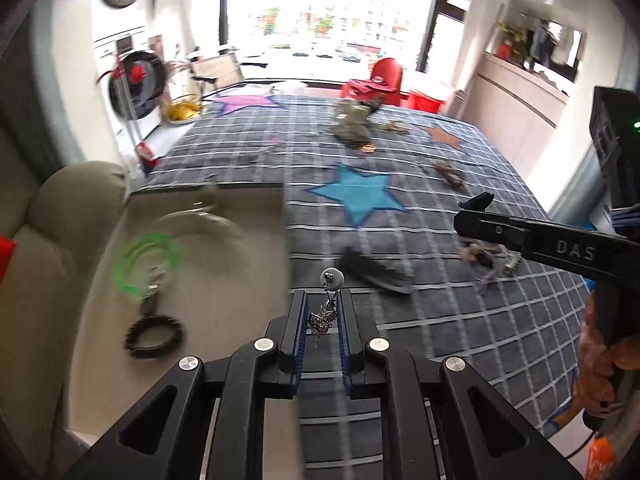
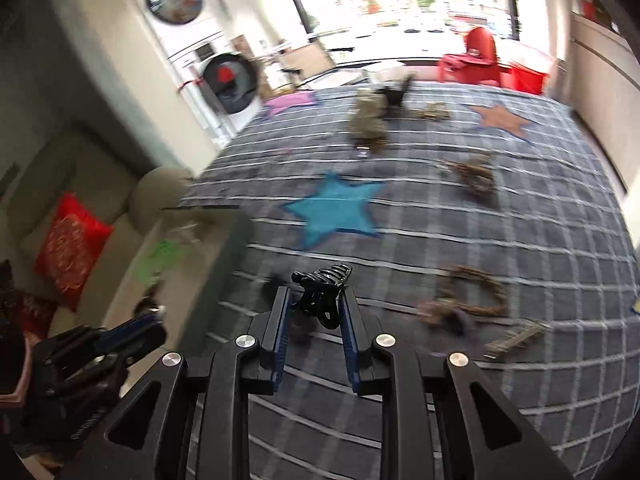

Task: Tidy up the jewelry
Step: 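Carry the silver charm in the left tool while the right tool carries the claw clip to the white tray, then open the left tool over the tray while the right tool releases the claw clip there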

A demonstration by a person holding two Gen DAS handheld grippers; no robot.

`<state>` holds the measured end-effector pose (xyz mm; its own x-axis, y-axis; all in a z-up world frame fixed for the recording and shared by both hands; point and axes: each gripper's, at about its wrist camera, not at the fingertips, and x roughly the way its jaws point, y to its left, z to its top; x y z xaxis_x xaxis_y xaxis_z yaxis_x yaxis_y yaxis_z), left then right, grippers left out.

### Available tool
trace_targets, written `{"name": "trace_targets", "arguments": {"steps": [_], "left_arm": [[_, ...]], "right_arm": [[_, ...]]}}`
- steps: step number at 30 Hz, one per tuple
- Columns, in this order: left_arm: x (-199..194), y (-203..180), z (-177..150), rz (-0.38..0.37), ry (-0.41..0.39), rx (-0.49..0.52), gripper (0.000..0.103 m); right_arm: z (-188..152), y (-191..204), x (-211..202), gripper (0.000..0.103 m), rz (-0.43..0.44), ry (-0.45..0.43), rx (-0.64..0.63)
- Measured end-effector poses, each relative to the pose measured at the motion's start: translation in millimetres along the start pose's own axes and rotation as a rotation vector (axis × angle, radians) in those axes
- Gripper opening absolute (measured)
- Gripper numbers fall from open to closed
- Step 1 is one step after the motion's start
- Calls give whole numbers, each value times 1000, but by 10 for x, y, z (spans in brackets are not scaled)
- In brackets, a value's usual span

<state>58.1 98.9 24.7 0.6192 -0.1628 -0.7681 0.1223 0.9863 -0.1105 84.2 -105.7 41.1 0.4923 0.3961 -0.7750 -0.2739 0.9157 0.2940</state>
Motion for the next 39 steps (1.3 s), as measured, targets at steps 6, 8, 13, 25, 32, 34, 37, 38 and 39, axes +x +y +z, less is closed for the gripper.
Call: {"name": "trace_targets", "arguments": {"steps": [6, 8, 13, 25, 32, 34, 37, 38, 39], "left_arm": [[93, 455, 15, 44, 17, -73, 17], [188, 591, 26, 60, 39, -95, 17], [449, 763, 35, 71, 92, -120, 17], [785, 878, 46, 80, 156, -120, 17], [829, 869, 8, 101, 156, -98, 17], [822, 860, 6, 100, 155, -95, 17], [821, 849, 10, 105, 158, -95, 17], [815, 846, 9, 109, 158, -94, 17], [806, 842, 6, 112, 157, -94, 17]], "right_arm": [[207, 553, 324, 26, 67, 51, -82], [275, 706, 476, 26, 83, 79, -98], [452, 954, 893, 26, 100, 147, -107], [623, 1040, 1636, 26, 59, 259, -83], [602, 1028, 1834, 26, 49, 296, -72], [605, 1048, 1851, 27, 47, 300, -78], [603, 1068, 1878, 28, 57, 316, -77], [606, 1067, 1882, 31, 63, 318, -72], [614, 1065, 1867, 34, 70, 317, -65]]}}
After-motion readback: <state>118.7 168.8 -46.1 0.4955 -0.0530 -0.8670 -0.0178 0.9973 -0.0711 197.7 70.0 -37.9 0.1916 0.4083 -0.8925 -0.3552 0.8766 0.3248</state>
